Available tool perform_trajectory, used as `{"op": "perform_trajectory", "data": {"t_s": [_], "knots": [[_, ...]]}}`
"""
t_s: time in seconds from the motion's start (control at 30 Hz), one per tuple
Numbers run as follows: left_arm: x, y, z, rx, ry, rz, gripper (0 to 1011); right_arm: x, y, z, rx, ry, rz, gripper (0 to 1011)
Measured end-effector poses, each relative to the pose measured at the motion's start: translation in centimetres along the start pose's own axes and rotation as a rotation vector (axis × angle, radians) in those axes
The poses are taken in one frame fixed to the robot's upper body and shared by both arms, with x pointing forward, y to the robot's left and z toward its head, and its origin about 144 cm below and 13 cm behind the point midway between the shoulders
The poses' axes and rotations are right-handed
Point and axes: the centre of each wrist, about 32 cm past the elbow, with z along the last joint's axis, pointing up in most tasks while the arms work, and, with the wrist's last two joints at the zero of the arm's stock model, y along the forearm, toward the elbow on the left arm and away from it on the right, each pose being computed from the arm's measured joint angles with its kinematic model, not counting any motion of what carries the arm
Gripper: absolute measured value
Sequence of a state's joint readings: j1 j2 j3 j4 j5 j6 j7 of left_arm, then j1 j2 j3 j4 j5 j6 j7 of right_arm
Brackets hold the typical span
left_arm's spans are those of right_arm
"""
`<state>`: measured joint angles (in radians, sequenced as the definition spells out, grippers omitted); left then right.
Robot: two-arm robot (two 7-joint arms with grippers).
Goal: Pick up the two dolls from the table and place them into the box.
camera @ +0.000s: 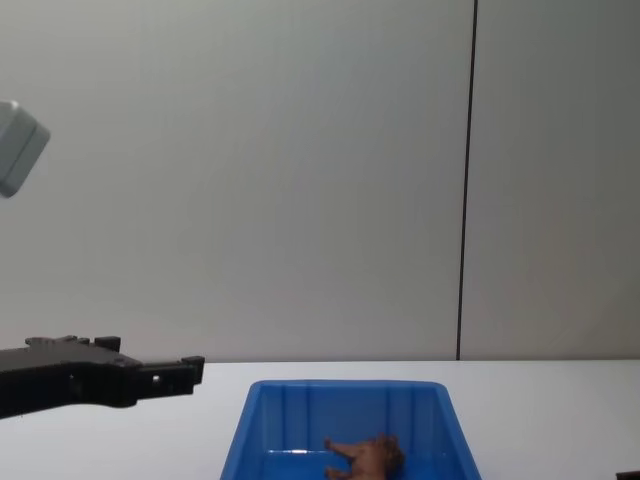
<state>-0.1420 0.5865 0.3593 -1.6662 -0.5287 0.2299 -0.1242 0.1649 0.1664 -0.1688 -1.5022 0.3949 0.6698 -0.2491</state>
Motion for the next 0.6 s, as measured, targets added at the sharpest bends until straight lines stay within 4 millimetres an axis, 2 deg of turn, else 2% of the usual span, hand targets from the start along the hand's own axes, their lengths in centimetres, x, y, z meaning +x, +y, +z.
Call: {"op": "perform_trajectory", "data": {"t_s": [0.2, 0.3, 0.33, 0.53, 0.6], "knots": [[0.00, 0.00, 0.00, 0.000, 0.000, 0.000, 1001, -0.12, 0.23, 0.08, -0.004, -0.002, -0.002, 684], [0.00, 0.00, 0.00, 0.000, 0.000, 0.000, 1001, -0.16, 0.30, 0.11, -0.006, -0.002, -0.002, 546], [0.00, 0.00, 0.00, 0.000, 0.000, 0.000, 1001, -0.16, 0.32, 0.11, -0.006, -0.002, -0.003, 546], [0.00, 0.00, 0.00, 0.000, 0.000, 0.000, 1001, -0.21, 0.37, 0.12, -0.006, -0.004, 0.000, 359], [0.00, 0.00, 0.00, 0.000, 0.000, 0.000, 1001, -0.22, 0.37, 0.12, -0.003, -0.006, 0.005, 350]]}}
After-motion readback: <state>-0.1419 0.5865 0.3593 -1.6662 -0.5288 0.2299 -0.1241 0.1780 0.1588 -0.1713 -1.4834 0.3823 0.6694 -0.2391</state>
